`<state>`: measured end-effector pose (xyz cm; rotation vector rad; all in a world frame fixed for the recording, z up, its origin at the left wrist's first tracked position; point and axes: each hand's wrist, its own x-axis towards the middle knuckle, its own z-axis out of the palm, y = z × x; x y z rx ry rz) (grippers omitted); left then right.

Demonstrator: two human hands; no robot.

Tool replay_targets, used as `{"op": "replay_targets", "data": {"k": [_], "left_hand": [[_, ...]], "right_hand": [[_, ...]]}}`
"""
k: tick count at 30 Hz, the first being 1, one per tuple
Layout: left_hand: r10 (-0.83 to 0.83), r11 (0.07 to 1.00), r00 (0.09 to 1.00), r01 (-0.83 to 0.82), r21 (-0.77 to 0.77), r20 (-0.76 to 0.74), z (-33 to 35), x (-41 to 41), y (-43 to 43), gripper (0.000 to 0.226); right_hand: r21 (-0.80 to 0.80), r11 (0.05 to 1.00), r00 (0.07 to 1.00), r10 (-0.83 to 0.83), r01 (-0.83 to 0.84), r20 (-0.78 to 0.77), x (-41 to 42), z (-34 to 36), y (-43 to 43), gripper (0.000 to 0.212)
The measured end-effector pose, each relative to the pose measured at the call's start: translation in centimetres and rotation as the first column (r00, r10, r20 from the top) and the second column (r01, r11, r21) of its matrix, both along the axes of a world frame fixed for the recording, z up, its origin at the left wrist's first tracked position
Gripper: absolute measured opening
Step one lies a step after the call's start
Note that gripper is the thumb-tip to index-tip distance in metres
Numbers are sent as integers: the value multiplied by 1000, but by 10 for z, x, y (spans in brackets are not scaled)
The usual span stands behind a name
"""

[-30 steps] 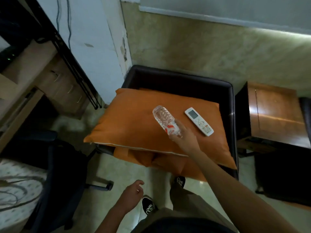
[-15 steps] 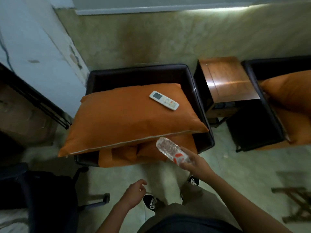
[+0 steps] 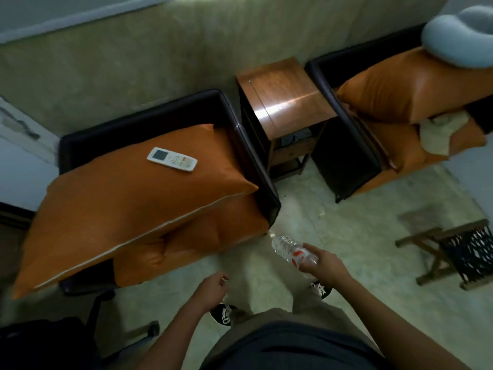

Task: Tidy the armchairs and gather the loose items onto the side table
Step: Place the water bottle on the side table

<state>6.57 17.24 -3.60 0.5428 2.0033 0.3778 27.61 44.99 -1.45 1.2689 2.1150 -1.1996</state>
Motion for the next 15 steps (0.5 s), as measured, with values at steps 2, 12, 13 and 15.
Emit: {"op": "replay_targets", "data": {"k": [2, 12, 13, 15], "left_hand": [[-18, 1000, 1000, 18, -1, -12, 4, 13, 38, 30], [-50, 999, 996, 51, 12, -78, 19, 72, 199, 14], [-57, 998, 995, 57, 4, -80, 18, 77, 209, 16], [-63, 998, 995, 62, -12, -74, 16, 84, 229, 19]], "right_hand": [[-18, 1000, 1000, -13, 13, 1, 21, -3, 31, 79], [-11, 998, 996, -66, 66, -66, 80, 23, 180, 73], [-11, 997, 995, -75, 74, -71, 82, 27, 190, 71], [-4, 995, 992, -102, 102, -78, 85, 29, 210, 70]]}}
